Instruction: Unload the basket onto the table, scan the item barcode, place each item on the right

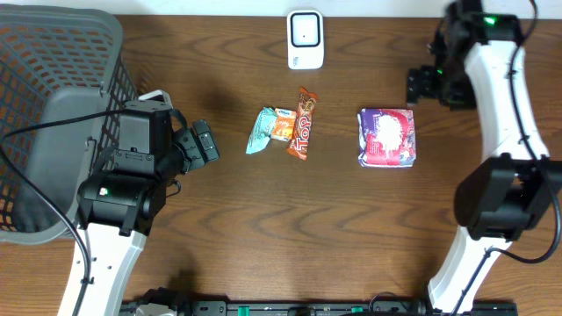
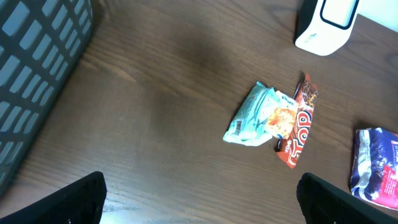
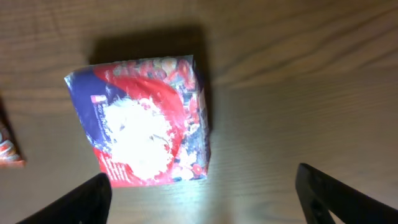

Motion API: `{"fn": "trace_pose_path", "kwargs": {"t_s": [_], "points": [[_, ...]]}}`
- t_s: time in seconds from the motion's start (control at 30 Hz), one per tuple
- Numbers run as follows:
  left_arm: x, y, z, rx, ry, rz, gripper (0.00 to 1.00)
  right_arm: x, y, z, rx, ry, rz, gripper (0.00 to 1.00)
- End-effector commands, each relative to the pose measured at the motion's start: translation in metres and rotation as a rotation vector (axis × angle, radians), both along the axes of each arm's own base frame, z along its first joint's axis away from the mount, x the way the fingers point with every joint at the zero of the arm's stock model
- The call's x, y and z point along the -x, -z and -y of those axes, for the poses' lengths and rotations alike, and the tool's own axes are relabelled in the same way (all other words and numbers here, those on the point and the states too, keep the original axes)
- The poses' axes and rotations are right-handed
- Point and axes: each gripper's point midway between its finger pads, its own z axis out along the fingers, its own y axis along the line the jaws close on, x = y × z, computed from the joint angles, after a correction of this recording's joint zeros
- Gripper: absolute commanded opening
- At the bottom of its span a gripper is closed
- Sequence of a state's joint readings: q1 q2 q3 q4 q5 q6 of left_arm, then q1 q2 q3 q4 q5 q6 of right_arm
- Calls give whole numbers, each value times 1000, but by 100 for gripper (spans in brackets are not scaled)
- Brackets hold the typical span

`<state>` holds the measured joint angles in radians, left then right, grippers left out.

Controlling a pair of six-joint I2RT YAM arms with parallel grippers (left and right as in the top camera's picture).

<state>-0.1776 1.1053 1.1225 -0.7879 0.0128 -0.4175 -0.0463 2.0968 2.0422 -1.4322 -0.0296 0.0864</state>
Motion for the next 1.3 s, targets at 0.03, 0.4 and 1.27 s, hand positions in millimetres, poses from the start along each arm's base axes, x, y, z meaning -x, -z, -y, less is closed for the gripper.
{"fn": "trace_pose_path", "kwargs": {"t_s": [0.03,0.4,1.27], "points": [[-1,-2,-2,-12,2,6,98,15,30,-12,-320,-72,-33,89],[-1,-2,-2,-12,2,6,98,39,101,-32,-535,-103,-30,69],[-1,-2,-2,-12,2,6,98,-128,-46,-180,-779,33,543,1]]}}
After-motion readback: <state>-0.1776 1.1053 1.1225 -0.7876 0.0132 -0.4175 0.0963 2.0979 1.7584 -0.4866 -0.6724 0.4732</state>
